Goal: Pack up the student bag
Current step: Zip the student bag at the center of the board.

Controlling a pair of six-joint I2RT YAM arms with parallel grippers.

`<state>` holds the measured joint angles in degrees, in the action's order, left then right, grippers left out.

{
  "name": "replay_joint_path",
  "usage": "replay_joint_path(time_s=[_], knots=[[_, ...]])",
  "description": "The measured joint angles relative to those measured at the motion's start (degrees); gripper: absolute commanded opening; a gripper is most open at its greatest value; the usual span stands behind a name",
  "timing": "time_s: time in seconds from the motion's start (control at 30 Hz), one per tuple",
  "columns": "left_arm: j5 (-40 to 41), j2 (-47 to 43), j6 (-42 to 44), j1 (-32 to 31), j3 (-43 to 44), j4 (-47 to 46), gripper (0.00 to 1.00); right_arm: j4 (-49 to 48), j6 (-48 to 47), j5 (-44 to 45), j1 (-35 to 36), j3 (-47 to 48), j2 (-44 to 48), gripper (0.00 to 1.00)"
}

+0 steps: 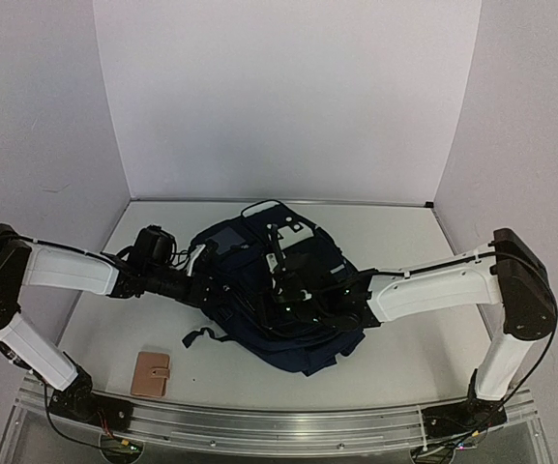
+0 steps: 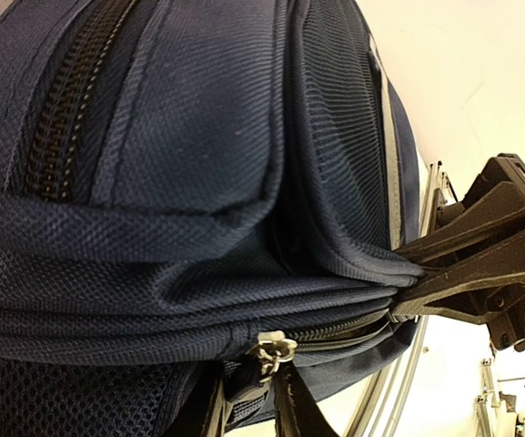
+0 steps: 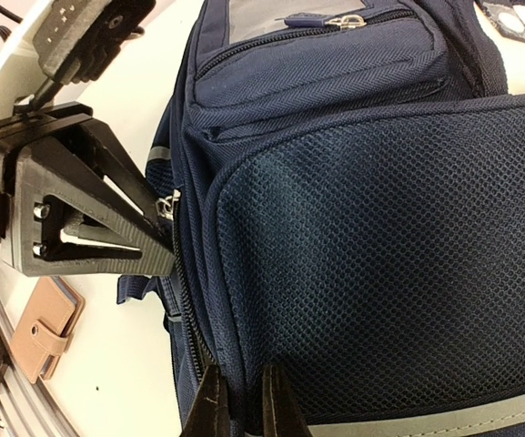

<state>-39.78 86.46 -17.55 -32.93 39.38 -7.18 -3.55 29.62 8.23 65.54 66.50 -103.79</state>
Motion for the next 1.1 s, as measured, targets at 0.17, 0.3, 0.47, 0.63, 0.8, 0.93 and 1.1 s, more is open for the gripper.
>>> replay_joint_path(time_s=[0.17,0.3,0.47,0.63,0.8,0.93,1.1], knots=[[0.05,0.98,0.07,0.0,0.04,0.0,0.11,-0.04,0.01,0.0,0.0,-0.07,0.0,0.0],[0.01,1.02,-0.13,0.0,0.04,-0.32,0.02,-0.1,0.04,0.03,0.0,-0.07,0.0,0.0],[-0.24,0.76,-0.45,-0.28,0.04,-0.34,0.0,-0.17,0.45,0.32,0.0,-0.07,0.0,0.0],[2.71,-1.8,-0.4,-1.89,0.03,2.79,0.0,-0.02,1.2,1.13,0.17,-0.05,0.0,0.0],[9.8,-4.28,-0.32,-6.74,1.02,8.1,0.0,1.53,2.03,1.9,0.49,0.53,-0.02,0.0],[13.42,-4.66,-1.03,-9.77,1.55,10.54,0.0,2.46,2.55,2.19,0.61,1.28,-0.36,0.0],[16.62,-4.62,-1.99,-12.76,3.41,15.17,0.0,3.74,3.13,2.53,1.08,3.15,-2.13,0.0]])
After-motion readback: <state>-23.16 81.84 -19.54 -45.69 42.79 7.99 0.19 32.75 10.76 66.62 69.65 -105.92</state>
